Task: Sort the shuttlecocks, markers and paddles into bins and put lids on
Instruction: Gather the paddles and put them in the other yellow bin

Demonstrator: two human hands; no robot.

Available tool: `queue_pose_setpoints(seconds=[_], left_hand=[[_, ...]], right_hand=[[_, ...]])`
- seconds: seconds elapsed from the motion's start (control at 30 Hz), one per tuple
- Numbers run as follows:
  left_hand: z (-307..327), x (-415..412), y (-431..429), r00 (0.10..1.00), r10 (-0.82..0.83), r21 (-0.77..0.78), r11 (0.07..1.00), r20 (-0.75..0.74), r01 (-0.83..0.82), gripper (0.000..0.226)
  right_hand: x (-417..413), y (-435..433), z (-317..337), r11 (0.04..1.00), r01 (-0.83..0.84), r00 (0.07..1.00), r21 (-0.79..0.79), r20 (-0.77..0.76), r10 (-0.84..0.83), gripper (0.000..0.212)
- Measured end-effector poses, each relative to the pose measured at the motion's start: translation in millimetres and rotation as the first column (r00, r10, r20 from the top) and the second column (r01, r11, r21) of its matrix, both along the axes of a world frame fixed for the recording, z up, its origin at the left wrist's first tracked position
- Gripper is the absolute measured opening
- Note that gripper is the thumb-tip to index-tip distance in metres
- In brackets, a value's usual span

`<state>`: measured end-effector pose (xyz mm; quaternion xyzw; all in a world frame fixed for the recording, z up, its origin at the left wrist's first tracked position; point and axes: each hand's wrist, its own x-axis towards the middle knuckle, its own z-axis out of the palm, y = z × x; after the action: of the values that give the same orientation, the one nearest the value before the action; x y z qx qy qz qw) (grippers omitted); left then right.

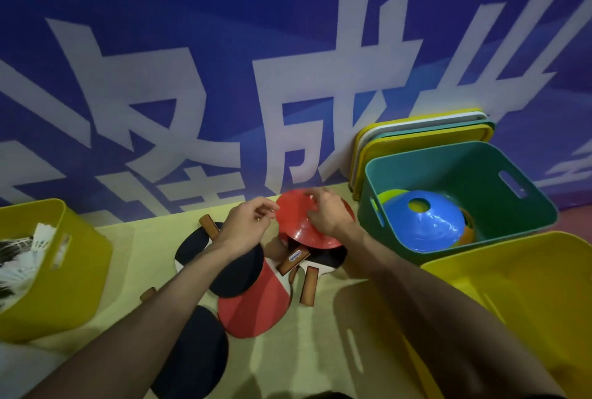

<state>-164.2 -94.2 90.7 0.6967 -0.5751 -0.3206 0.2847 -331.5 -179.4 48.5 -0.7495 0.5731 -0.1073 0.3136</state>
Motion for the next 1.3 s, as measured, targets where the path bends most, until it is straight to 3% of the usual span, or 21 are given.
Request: queue_pose_setpoints(seconds=[0.27,0.53,0.77,0.93,1.3], left_hand=[[34.3,-35.6,-5.4,0.999,-0.007,-0.093,0.996,-0.033,0.004,0.021],[48.1,-109.7,-26.7,0.986,-0.151,-0.163,0.977,-0.066,0.138,0.022],[37.8,-151.2,-42.0,0.972,-0.230,-0.126,0.967,-0.046,0.222,0.024],[31.7,-161.2,-52.2,0.973,-0.228,-0.100,0.969,-0.033,0.224,0.024],[22.6,-141.3,-59.2,0.982,-0.183,-0.067,0.981,-0.048,0.180,0.024]], right_hand=[[-33.5,9.5,55.0,0.910,0.124,0.971,-0.396,0.239,-0.028,0.037],[-96.1,14.9,79.2,0.806,0.281,0.954,-0.521,0.240,-0.177,0.035],[-157.8,9.1,79.9,0.789,0.409,0.901,-0.458,0.064,-0.430,0.037],[-184.2,-3.9,64.3,0.799,0.469,0.854,-0.376,-0.039,-0.519,0.036],[-167.5,-16.8,50.5,0.875,0.438,0.892,-0.206,-0.019,-0.451,0.033]])
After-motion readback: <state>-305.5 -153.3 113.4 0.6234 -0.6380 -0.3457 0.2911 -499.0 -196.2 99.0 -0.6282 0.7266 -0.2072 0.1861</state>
